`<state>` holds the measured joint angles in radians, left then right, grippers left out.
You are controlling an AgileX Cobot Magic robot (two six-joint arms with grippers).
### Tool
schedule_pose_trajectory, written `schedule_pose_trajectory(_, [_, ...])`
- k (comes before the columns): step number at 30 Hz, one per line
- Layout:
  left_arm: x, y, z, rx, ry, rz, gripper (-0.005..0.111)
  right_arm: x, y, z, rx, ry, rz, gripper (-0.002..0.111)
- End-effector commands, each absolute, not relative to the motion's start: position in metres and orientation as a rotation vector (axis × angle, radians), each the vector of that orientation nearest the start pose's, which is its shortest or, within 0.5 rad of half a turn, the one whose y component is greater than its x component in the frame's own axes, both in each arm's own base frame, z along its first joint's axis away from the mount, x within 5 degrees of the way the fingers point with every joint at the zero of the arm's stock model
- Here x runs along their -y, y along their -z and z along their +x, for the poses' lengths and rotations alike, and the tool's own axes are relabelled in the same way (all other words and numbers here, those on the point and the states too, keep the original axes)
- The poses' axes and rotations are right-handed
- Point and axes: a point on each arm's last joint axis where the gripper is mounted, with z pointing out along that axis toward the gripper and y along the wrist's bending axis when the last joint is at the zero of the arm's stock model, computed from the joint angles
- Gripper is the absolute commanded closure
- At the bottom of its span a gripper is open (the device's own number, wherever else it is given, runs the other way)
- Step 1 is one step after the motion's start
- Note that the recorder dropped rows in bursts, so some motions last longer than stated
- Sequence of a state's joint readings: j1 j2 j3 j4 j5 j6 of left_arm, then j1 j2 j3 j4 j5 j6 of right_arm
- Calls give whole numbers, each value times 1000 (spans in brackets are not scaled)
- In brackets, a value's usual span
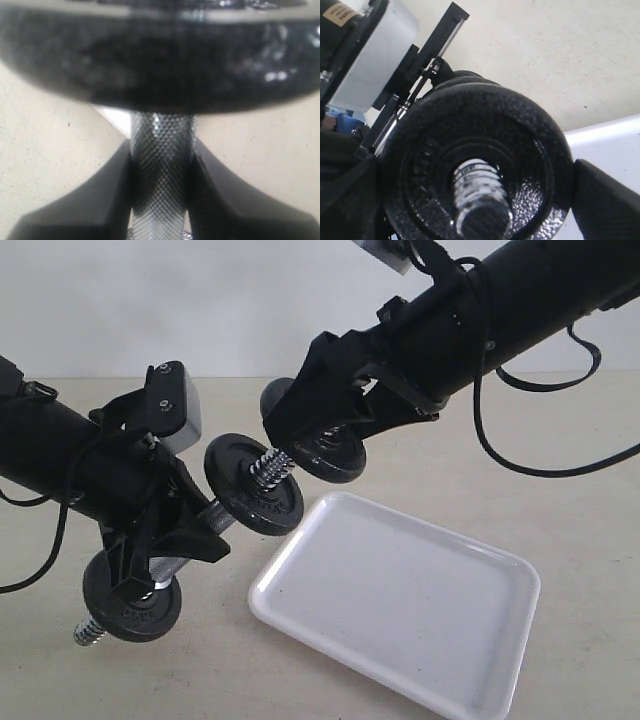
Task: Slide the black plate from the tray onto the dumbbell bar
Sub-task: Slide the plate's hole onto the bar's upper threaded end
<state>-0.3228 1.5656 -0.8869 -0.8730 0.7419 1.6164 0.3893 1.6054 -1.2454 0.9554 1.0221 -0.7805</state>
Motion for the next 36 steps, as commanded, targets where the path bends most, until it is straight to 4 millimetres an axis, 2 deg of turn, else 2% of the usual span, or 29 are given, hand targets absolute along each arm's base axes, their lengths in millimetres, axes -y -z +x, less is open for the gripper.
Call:
schedule_pose_trajectory(1, [145,-248,263,-1885,576,1432,102,-185,-311,283,-2278,-1096,-902,108])
schedule_pose_trajectory(6, [145,-248,263,-1885,576,1432,102,-185,-311,283,-2261,-1084,-924,108])
schedule_pose_trajectory(8, [145,-248,263,-1885,576,1432,102,-185,-311,283,-2261,-1083,-923,104])
schedule_pose_trajectory(17, [145,-248,263,-1887,577,1429,102,-185,-311,288,-2250,-1051,-879,61])
schedule_pose_trajectory(24, [145,-248,263,-1893,581,1423,102,-184,-311,290,-2246,-1037,-858,36])
schedule_pose_trajectory(26, [145,-248,263,-1893,581,1423,102,-184,-311,290,-2244,-1034,-855,33])
schedule_pose_trajectory(33, [145,-248,263,-1893,581,1423,102,-184,-312,293,-2233,-1009,-829,32])
schedule_pose_trajectory(36, [145,-248,263,-1893,581,1423,102,-184,-312,293,-2244,-1019,-813,20])
